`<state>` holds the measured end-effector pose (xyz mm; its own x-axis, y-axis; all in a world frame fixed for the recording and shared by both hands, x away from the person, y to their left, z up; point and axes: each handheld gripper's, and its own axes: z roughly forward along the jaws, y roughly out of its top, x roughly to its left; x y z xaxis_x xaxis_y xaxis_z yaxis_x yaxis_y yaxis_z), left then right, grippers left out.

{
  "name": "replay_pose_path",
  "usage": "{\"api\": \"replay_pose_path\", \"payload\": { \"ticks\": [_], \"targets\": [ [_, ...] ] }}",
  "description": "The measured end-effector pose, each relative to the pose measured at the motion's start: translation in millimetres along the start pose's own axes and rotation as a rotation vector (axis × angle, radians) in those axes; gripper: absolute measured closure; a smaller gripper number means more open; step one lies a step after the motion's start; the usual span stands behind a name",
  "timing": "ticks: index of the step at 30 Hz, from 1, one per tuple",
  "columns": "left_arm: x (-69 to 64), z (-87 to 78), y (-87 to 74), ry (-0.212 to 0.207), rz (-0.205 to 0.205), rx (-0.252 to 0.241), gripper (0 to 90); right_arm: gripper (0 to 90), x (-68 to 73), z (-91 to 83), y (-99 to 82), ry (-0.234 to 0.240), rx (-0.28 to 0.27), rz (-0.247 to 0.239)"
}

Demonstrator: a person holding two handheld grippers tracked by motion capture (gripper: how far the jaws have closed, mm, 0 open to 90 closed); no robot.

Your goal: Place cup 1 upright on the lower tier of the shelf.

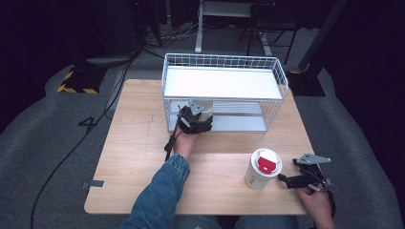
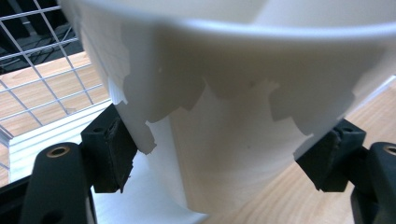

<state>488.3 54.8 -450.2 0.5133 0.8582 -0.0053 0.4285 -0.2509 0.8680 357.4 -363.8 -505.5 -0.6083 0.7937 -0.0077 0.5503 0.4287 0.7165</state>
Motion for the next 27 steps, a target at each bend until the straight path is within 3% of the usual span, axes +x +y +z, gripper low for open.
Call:
{"api": "replay_pose_path", "payload": {
  "ticks": [8,17,19,21,27],
  "targets": [
    [-0.5,7.5,-3.3,0.018,0.001,-0.036,23.3,3.7,0.0,0.0,0.0,0.0,0.0,0.0],
    [0.9,21.4,-6.1,0.015,-0.011,-0.014,23.2,3.7,0.0,0.0,0.0,0.0,0.0,0.0],
    [3.4,24.6,-6.1,0.018,0.007,-0.014,23.2,3.7,0.0,0.0,0.0,0.0,0.0,0.0],
    [4.0,27.8,-6.5,0.012,-0.014,-0.01,23.2,3.7,0.0,0.0,0.0,0.0,0.0,0.0],
    [11.0,35.7,-6.9,0.033,-0.013,0.021,23.2,3.7,0.0,0.0,0.0,0.002,0.0,0.0]
  ]
}}
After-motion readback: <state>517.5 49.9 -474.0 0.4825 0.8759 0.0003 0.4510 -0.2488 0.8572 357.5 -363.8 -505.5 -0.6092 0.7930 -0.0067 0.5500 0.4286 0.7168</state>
